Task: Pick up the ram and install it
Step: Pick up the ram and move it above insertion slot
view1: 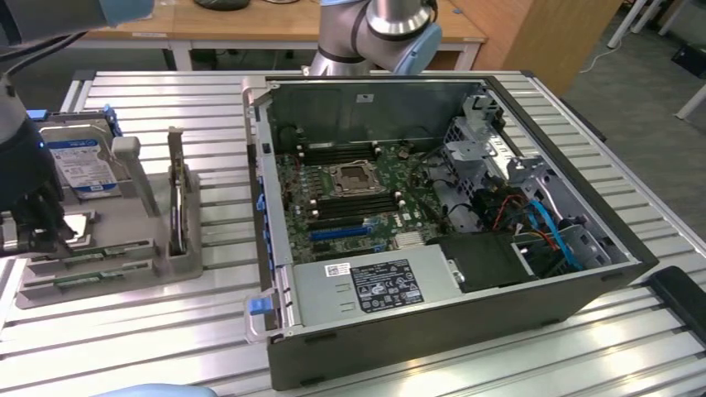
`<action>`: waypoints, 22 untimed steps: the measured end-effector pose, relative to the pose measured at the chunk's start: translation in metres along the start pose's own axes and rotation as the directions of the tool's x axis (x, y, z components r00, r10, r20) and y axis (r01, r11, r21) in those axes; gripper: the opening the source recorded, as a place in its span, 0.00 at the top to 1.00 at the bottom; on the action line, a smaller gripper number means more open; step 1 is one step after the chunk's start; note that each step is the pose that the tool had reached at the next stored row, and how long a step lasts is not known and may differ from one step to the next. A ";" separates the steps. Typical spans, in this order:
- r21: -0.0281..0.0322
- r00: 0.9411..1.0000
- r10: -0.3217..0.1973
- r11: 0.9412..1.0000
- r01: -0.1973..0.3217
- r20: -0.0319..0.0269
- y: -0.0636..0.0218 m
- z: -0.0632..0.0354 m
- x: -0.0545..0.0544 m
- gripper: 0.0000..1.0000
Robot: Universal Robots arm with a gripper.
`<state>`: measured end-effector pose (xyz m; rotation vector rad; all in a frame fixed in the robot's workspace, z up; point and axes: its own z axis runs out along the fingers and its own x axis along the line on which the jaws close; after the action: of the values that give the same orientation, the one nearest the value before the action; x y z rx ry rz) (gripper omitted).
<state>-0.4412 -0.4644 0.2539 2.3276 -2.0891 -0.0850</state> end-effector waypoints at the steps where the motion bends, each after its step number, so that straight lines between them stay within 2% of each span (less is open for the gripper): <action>1: 0.000 1.000 -0.003 1.000 0.003 0.000 0.0000 0.0015 0.001 0.69; 5: 0.001 1.000 -0.016 1.000 0.016 -0.001 0.0000 0.0065 0.003 0.69; 8: 0.005 1.000 -0.026 1.000 0.026 -0.002 0.0000 0.0089 0.004 0.69; 14: 0.026 1.000 -0.027 0.999 0.027 -0.005 -0.0001 0.0136 0.006 0.69; 17: 0.035 1.000 -0.027 0.999 0.027 -0.006 -0.0002 0.0166 0.007 0.69; 22: 0.036 1.000 -0.027 0.999 0.027 -0.006 -0.0002 0.0172 0.007 0.69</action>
<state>-0.4412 -0.4708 0.2365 2.3737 -2.0739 -0.0417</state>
